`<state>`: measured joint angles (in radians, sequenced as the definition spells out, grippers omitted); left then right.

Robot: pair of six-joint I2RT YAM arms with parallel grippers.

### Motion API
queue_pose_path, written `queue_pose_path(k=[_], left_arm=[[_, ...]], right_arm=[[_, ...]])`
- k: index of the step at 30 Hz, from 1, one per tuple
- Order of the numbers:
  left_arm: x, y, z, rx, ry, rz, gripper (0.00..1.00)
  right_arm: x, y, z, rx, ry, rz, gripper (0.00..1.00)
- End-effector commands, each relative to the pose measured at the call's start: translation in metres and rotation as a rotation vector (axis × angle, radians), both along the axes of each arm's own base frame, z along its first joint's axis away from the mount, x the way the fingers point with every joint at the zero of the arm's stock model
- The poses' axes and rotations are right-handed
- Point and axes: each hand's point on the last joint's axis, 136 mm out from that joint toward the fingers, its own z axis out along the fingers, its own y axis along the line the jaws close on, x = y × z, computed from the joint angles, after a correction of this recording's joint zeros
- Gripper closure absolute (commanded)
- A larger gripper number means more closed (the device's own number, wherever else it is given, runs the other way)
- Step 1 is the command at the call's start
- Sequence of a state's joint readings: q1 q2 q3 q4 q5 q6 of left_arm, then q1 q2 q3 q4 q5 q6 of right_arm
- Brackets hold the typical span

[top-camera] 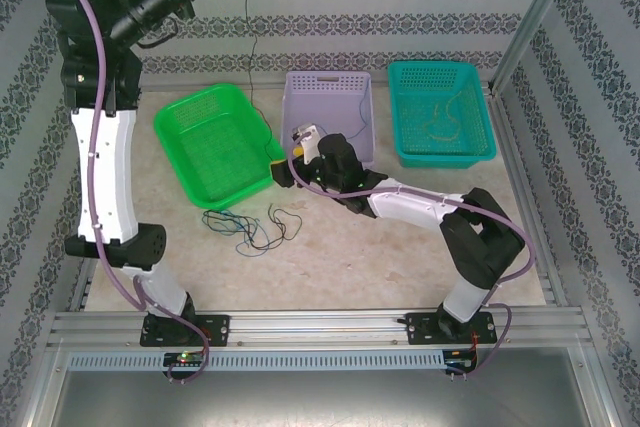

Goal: Untangle the cables

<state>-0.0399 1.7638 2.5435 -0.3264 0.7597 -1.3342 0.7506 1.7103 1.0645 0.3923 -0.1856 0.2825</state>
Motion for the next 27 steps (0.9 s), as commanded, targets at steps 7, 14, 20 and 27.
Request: queue_pose_path(k=[7, 14, 20, 27], left_arm=[[-0.019, 0.01, 0.038, -0.081, -0.104, -0.036, 1.0], [-0.018, 0.024, 0.027, -0.039, -0.063, 0.022, 1.0], [0.009, 0.046, -0.015, 0.077, 0.039, 0.165, 1.0], [0.043, 0.061, -0.046, 0.151, 0.062, 0.272, 1.0]], right_arm=[[0.027, 0.041, -0.01, 0.009, -0.021, 0.036, 0.22], [0.056, 0.052, -0.005, 0.102, 0.049, -0.009, 0.82], [0.024, 0.03, 0.022, 0.08, 0.053, 0.006, 1.0], [-0.012, 0.012, 0.047, 0.026, 0.168, 0.046, 1.0]])
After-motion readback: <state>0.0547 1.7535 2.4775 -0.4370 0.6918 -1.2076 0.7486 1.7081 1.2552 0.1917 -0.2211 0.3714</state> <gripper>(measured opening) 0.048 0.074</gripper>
